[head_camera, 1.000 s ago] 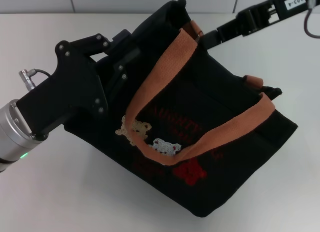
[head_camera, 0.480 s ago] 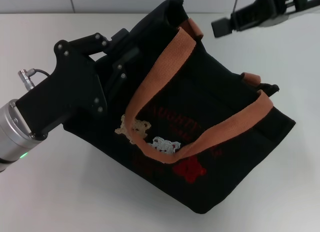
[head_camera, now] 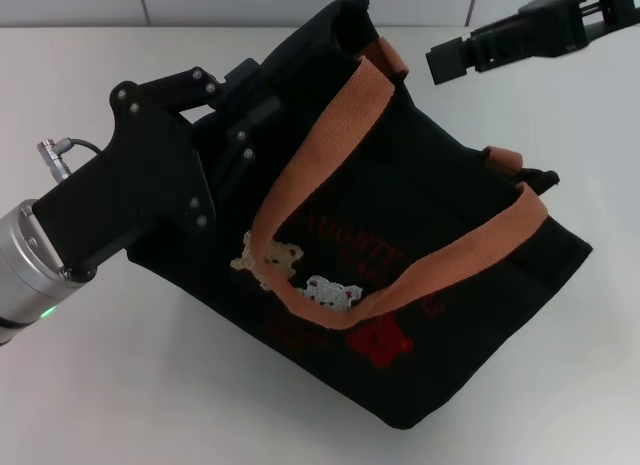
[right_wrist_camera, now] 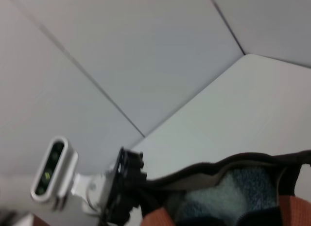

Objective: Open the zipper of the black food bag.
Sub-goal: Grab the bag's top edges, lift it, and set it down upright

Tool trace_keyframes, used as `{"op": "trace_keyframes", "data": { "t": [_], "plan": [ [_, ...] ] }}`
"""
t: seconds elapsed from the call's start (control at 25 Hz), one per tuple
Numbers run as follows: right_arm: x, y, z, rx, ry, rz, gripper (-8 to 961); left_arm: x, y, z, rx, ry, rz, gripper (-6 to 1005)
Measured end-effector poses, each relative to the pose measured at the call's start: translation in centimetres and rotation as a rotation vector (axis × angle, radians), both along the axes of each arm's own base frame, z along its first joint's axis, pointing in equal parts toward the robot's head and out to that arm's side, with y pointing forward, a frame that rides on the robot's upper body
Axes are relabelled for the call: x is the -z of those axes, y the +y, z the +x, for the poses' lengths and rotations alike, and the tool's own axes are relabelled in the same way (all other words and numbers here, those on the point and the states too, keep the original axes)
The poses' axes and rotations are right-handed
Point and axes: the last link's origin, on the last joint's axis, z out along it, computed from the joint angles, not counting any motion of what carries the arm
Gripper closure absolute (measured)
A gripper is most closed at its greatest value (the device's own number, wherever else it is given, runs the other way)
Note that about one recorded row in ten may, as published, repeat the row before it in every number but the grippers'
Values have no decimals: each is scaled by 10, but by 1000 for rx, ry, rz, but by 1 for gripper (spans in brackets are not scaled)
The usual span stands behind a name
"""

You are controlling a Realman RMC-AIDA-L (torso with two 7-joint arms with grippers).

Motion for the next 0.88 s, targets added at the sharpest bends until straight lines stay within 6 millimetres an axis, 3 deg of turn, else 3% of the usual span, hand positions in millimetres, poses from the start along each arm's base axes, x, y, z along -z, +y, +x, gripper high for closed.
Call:
{"op": "trace_keyframes", "data": {
  "t": [0.28, 0.88],
  "plan": [
    [2, -1, 2, -169, -83, 74, 676, 0, 0, 0, 1, 0, 0, 807],
    [42, -5, -11, -306, -214, 105, 680, 0, 0, 0, 2, -1, 0, 807]
  ]
}}
